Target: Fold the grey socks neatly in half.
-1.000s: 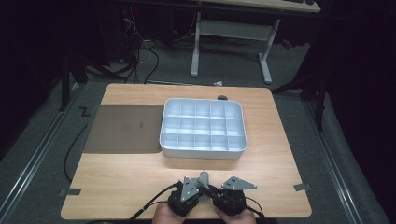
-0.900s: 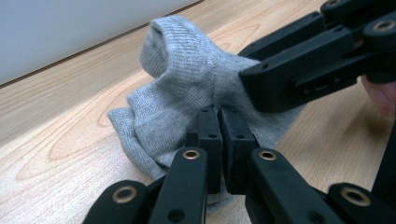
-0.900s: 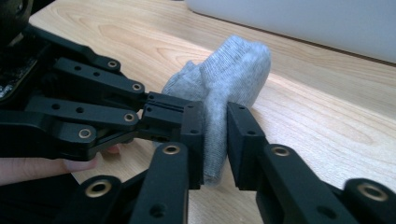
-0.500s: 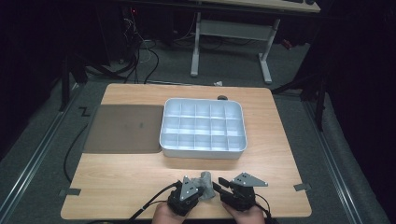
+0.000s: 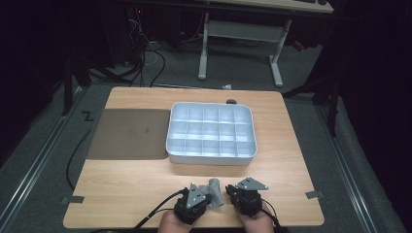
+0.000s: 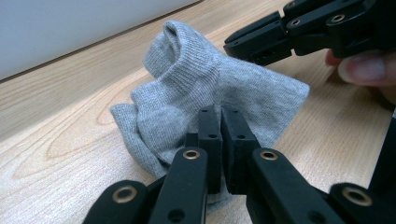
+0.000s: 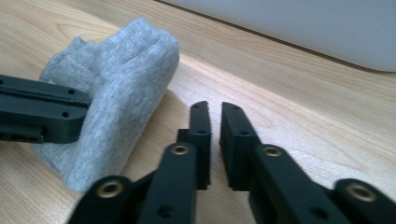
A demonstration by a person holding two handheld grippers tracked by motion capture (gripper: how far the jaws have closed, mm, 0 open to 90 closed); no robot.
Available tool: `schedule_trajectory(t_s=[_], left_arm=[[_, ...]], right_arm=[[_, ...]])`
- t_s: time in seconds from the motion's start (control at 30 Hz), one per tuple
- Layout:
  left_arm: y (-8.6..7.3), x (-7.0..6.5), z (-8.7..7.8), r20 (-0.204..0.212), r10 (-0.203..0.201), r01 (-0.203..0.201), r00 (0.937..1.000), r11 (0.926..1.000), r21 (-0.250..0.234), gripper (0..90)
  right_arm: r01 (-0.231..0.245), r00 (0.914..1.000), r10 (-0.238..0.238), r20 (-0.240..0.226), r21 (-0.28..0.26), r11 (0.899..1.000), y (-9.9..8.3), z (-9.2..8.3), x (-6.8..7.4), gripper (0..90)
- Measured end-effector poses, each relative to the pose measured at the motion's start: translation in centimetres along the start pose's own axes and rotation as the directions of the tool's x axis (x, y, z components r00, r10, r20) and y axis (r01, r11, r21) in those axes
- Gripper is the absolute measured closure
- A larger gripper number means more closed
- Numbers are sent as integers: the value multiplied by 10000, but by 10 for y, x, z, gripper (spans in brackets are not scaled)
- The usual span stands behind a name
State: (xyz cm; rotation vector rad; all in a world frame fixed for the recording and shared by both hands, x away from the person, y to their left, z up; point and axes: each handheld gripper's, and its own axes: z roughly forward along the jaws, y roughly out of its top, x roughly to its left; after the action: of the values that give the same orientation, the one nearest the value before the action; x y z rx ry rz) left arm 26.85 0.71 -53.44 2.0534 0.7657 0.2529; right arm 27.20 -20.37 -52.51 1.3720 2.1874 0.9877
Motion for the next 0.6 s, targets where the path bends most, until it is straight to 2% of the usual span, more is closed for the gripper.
schedule_trajectory(t_s=[0.47,0.57,0.6], left_arm=[[1,1,0,66,-24,24,10000,10000,49,877],[1,1,1,76,-14,13,10000,10000,62,877],[2,1,1,84,18,-19,10000,10000,79,878]], right_arm=[[405,9965,-400,-740,60,9992,-2,6,19,900],[311,9912,-332,-1281,-184,9993,-2,3,20,900],[451,9893,-488,-1372,-296,9985,-2,2,22,900]])
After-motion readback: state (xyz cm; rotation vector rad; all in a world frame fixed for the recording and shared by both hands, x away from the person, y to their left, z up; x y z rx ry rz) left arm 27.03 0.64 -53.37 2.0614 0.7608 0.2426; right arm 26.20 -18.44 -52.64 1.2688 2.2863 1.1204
